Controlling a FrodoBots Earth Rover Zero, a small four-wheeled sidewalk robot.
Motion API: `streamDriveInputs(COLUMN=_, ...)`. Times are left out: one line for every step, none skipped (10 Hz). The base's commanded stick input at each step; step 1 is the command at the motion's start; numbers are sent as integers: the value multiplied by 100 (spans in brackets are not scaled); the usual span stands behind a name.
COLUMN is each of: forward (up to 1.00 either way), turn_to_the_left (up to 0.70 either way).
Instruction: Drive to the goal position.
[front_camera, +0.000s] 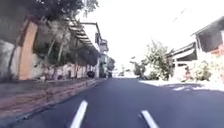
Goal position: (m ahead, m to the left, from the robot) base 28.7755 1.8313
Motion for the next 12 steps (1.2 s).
streamDriveInputs(forward=100, turn_to_the_left=0)
streamDriveInputs(forward=99, turn_to_the_left=0)
streamDriveInputs(forward=98, turn_to_the_left=0)
streamDriveInputs(forward=100, turn_to_the_left=0)
streamDriveInputs(forward=100, turn_to_the_left=0)
streamDriveInputs(forward=100, turn_to_the_left=-38)
streamDriveInputs(forward=100, turn_to_the_left=-40)
streamDriveInputs(forward=100, turn_to_the_left=-40)
streamDriveInputs(forward=100, turn_to_the_left=-40)
streamDriveInputs(forward=100, turn_to_the_left=-40)
streamDriveInputs(forward=100, turn_to_the_left=-40)
streamDriveInputs(forward=100, turn_to_the_left=-40)
